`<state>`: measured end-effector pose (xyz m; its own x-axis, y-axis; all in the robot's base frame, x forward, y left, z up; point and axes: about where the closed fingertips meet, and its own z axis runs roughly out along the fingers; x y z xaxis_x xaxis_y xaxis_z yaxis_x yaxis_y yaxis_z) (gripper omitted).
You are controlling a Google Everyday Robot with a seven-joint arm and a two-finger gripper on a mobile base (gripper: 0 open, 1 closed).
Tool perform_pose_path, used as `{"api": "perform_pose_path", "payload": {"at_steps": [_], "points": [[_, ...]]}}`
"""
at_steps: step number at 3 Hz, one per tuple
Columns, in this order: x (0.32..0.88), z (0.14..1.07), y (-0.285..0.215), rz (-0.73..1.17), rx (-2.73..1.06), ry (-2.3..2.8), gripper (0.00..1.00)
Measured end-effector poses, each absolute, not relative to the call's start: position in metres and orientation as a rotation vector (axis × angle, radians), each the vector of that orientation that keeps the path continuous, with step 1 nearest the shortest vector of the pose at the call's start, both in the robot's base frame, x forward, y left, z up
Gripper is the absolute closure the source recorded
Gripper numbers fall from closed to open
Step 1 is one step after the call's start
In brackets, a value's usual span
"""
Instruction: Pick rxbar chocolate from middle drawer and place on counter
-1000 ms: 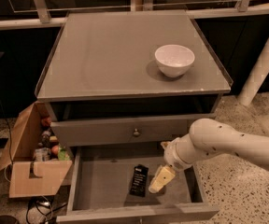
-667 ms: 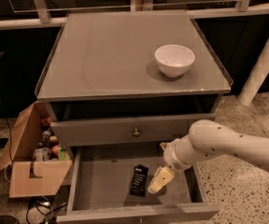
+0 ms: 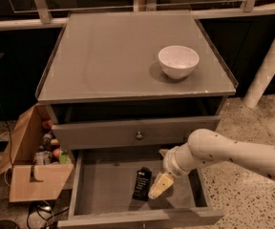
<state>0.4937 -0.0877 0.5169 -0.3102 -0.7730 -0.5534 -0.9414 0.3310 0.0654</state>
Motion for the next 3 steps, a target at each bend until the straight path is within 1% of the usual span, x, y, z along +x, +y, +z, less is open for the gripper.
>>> {"api": "perform_pose_path", "payload": {"at_steps": [1,2,3], "points": [[0.492,0.486,-0.07,0.56,-1.497,2.144,0.0],[0.497,0.475,-0.064,0.542,-1.496,2.149,0.0],[0.523,0.438,-0.06,0.479,-1.444,2.176,0.0]]}}
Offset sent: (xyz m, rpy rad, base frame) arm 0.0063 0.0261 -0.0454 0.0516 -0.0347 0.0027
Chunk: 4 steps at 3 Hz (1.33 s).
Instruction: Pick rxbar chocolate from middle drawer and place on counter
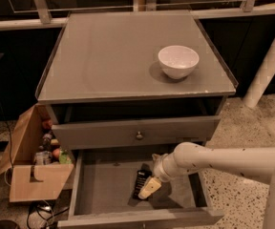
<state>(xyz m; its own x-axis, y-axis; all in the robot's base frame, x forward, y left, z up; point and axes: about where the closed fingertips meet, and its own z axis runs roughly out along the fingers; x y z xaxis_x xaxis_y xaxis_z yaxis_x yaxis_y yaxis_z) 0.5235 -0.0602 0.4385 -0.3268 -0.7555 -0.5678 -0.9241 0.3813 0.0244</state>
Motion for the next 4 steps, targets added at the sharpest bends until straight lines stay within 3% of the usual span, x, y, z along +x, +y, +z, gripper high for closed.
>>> {"api": "perform_pose_path", "payload": {"at_steps": [4], "points": [[0.527,0.403,-0.041,0.553,-1.458,2.168,0.0]]}}
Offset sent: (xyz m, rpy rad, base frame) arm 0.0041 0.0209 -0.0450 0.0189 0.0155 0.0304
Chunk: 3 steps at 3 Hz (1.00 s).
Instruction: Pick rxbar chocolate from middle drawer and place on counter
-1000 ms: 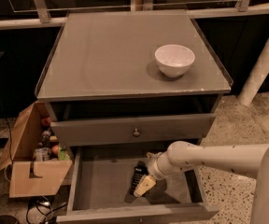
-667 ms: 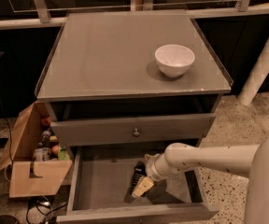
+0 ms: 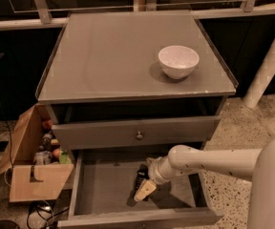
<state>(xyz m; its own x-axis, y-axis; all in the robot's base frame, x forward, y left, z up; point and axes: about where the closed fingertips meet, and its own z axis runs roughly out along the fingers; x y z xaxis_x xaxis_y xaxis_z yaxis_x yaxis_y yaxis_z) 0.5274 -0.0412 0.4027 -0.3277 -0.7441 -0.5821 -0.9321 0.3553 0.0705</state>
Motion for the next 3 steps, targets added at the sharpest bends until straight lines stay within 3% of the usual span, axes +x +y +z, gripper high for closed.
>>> {"api": "perform_pose_path", "payload": {"at_steps": [3], "points": [[0.524,0.355,-0.025,0.605,-1.468,2.195,0.0]]}}
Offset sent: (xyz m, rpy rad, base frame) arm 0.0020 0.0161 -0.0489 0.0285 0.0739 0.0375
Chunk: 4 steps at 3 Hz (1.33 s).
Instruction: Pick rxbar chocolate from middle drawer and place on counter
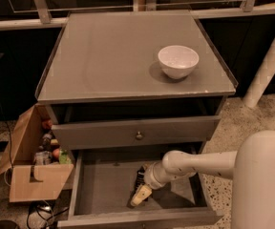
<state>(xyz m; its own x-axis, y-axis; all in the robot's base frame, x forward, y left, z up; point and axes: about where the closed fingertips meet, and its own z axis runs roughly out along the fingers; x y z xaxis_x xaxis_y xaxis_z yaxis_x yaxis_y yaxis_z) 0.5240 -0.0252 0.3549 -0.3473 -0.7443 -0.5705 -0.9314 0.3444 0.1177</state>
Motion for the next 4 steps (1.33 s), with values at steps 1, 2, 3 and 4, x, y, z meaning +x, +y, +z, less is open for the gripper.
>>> {"api": "perform_pose_path", "payload": {"at_steps": [1,2,3,4], "points": [[0.5239,0.3549,-0.0251,0.605,-1.469,2.195,0.17],[0.5239,0.3549,-0.0251,0.605,-1.469,2.195,0.41],[0.5239,0.3548,-0.0251,0.605,-1.469,2.195,0.72],[0.5239,0.3548,-0.0251,0.605,-1.469,2.195,0.95]]}}
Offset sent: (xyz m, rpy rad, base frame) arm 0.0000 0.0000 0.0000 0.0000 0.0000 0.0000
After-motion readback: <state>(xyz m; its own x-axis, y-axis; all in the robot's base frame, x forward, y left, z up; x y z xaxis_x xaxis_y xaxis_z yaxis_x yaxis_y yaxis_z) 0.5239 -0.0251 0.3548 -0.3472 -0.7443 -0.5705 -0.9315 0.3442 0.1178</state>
